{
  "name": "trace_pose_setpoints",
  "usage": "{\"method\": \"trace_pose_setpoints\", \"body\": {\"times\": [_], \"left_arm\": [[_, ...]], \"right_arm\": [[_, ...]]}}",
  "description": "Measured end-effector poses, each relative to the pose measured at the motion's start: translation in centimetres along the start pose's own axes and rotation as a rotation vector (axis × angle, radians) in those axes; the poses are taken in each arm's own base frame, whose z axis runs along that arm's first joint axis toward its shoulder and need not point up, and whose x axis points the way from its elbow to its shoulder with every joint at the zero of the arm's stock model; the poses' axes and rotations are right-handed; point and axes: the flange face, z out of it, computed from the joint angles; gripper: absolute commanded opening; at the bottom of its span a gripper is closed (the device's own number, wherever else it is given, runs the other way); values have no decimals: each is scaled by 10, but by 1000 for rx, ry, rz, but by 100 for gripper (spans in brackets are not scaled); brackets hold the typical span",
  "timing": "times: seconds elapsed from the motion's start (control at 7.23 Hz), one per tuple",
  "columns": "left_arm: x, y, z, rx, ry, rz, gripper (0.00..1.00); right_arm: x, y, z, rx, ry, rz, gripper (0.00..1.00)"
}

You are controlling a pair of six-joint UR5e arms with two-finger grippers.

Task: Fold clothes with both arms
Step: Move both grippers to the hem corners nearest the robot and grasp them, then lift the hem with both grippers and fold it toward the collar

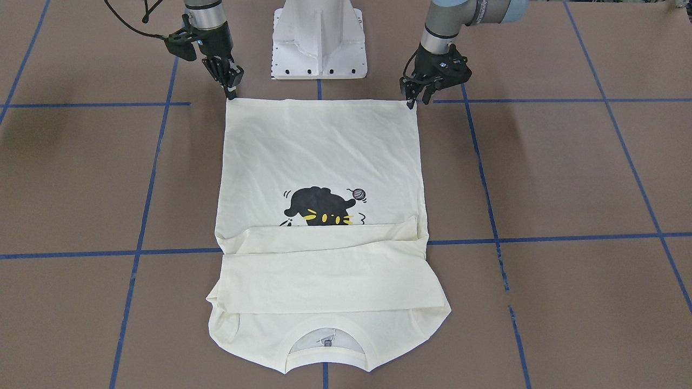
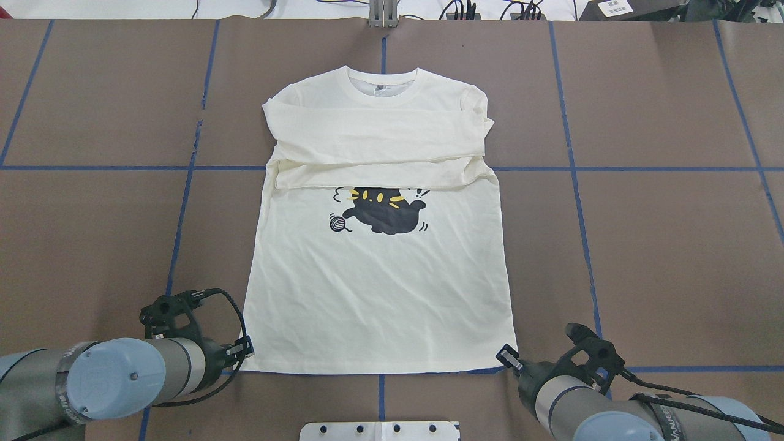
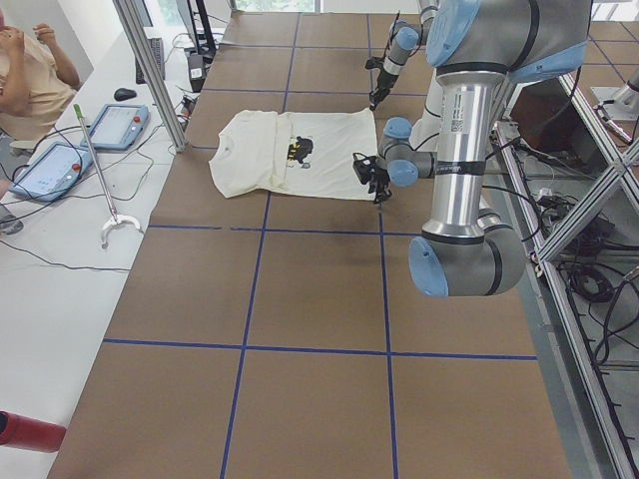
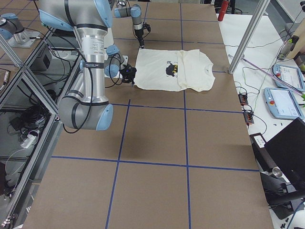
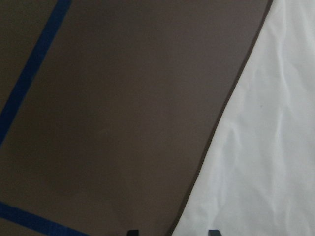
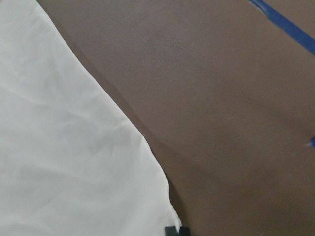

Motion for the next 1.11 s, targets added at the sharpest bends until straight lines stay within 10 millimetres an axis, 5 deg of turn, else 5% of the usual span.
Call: {"method": "trace_pose_setpoints", "body": {"times": [0.14,0.41,1.11], "left_arm": [[-1,5,3,-7,-5,7,49],[-1,10,4,-15,-7,14,0],[3,13,-6,-32,11,16,0]], "right_arm": [[1,0,0,1,1,0,0],[1,0,0,1,2,-1,0],[1,0,0,1,1,-1,0]]}}
